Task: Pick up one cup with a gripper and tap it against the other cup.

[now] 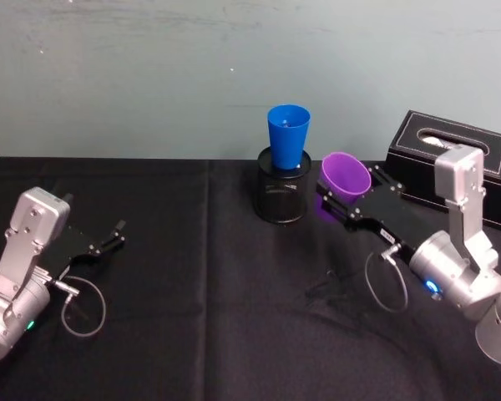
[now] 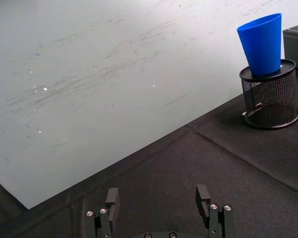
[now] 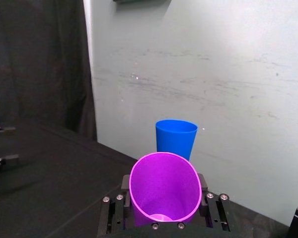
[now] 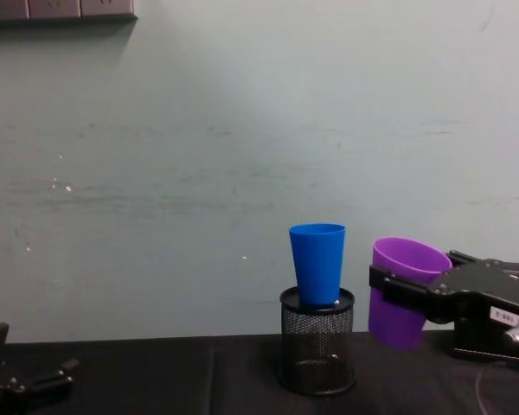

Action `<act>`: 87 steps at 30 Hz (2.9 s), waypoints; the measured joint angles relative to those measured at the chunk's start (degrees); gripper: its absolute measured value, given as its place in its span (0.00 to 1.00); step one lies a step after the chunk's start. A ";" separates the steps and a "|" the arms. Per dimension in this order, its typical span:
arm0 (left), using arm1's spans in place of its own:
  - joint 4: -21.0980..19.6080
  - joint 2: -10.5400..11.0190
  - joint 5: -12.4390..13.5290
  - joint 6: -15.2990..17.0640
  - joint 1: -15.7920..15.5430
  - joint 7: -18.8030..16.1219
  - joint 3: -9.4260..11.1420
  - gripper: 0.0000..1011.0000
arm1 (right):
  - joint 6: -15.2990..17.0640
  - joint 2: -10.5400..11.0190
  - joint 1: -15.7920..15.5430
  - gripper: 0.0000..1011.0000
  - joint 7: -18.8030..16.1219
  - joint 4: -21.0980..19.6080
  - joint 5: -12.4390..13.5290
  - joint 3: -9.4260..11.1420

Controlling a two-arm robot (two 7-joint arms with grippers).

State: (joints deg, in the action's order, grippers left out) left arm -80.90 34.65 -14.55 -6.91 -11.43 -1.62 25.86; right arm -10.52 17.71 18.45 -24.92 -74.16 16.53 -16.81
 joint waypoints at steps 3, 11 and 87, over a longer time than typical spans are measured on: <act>0.00 0.00 0.00 0.00 0.00 0.00 0.00 1.00 | -0.27 -0.71 1.62 0.73 0.01 1.70 -0.10 -0.10; 0.00 0.00 0.00 0.00 0.00 0.00 0.00 1.00 | -1.25 -2.10 5.36 0.73 0.01 6.26 -0.61 -0.40; 0.00 0.00 0.00 0.00 0.00 0.00 0.00 1.00 | -7.04 -8.01 18.99 0.73 -3.16 24.88 -4.94 -3.40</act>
State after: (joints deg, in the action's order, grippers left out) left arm -80.90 34.65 -14.55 -6.91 -11.43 -1.62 25.86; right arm -17.55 9.70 37.43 -28.08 -49.28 11.59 -20.21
